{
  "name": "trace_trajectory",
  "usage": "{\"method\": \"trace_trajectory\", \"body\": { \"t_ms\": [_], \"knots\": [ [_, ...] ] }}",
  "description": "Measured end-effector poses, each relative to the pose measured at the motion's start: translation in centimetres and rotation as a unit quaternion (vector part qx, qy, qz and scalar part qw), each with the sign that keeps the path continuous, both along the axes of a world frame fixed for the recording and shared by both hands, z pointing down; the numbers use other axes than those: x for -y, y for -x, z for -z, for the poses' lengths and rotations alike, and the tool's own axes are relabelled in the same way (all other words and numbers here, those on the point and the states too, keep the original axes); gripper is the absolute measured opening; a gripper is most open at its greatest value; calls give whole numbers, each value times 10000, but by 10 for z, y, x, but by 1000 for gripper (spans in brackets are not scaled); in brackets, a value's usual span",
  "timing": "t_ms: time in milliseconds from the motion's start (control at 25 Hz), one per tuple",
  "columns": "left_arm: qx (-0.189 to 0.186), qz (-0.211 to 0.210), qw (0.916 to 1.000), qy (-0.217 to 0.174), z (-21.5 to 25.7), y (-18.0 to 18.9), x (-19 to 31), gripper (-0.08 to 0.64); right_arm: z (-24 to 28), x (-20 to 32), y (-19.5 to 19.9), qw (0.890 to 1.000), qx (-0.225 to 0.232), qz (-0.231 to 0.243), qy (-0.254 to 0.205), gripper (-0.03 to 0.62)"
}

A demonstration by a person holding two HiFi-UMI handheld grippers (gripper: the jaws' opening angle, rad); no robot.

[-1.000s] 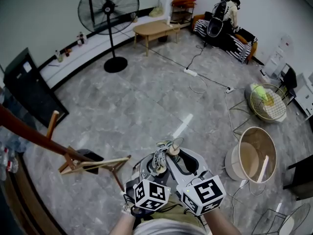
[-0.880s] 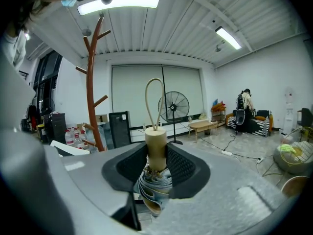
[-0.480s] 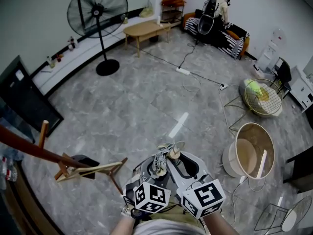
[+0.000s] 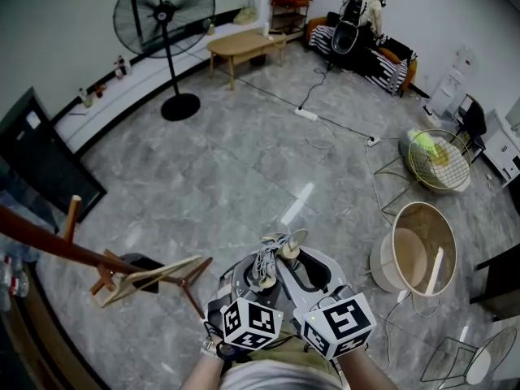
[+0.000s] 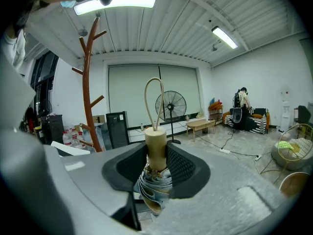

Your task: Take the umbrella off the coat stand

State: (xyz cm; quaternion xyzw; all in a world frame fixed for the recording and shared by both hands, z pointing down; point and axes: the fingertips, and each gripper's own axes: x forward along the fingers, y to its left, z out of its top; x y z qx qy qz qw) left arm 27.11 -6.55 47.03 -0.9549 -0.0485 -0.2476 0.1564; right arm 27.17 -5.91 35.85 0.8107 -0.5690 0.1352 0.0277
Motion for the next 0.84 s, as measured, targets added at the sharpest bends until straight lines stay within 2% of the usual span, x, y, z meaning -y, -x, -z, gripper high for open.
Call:
{"method": "trace_trajectory", "body": {
  "t_ms": [840],
  "knots": [
    [17,100,9999,-46,0,1,6,278,0,6,1,9999,-9,107,10,124]
  ]
}}
